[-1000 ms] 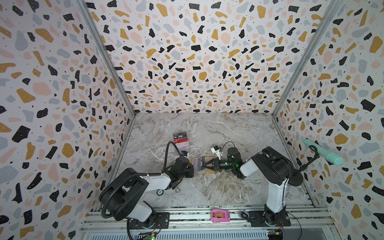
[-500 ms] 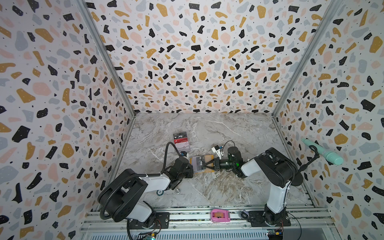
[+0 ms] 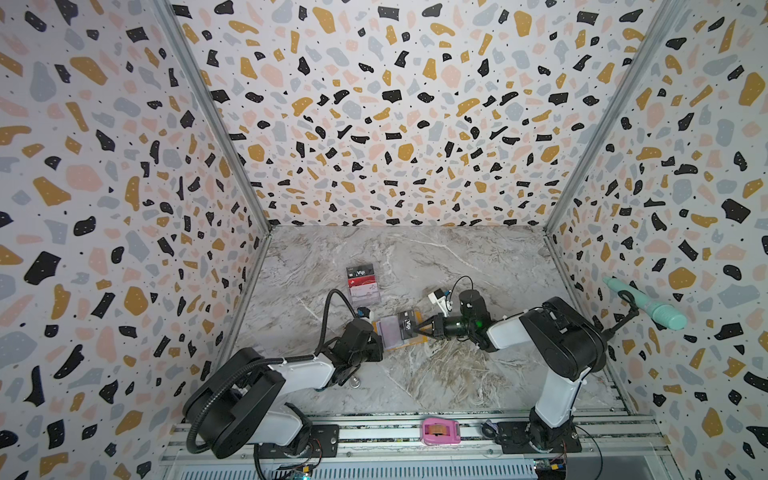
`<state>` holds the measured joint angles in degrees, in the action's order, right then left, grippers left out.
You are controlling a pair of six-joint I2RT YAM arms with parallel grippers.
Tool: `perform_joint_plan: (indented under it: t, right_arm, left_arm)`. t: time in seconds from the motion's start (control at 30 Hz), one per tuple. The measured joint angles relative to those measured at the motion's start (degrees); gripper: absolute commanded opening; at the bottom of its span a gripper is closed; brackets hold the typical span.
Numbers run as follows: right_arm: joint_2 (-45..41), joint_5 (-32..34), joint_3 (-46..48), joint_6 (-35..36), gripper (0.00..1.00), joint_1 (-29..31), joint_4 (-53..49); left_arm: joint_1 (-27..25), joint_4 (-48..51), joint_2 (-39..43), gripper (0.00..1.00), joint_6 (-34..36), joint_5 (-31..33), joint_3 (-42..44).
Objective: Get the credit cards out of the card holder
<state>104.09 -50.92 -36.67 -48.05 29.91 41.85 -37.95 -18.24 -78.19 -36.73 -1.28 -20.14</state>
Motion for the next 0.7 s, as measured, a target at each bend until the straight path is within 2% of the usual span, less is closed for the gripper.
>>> perform_joint_plan:
  t: [0.1, 0.23, 0.33, 0.43, 0.7]
  right_arm:
    - [-1.49, 0.2, -0.92, 3.02, 0.0, -0.55, -4.02]
    - [-4.42, 1.2, -2.99, 8.98, 0.0, -0.81, -11.61]
    - [-7.52, 2.75, -4.85, 14.51, 0.0, -0.81, -18.08]
    - [-10.27, 4.11, -6.14, 19.23, 0.0, -0.83, -22.88]
    - [-15.34, 3.78, -6.75, 28.28, 0.0, -1.92, -31.39]
  left_arm:
    - [-0.02, 0.92, 1.01, 0.11, -0.39, 0.0, 0.26]
    - [-0.02, 2.78, 2.8, 0.2, -0.87, 0.07, 0.39]
    - [0.0, 5.09, 4.7, 0.41, -0.94, 0.22, 0.37]
    - [0.0, 7.8, 6.64, 0.58, -0.76, 0.5, -0.37]
    - [0.31, 16.94, 16.17, 0.79, 1.97, 2.23, -5.18]
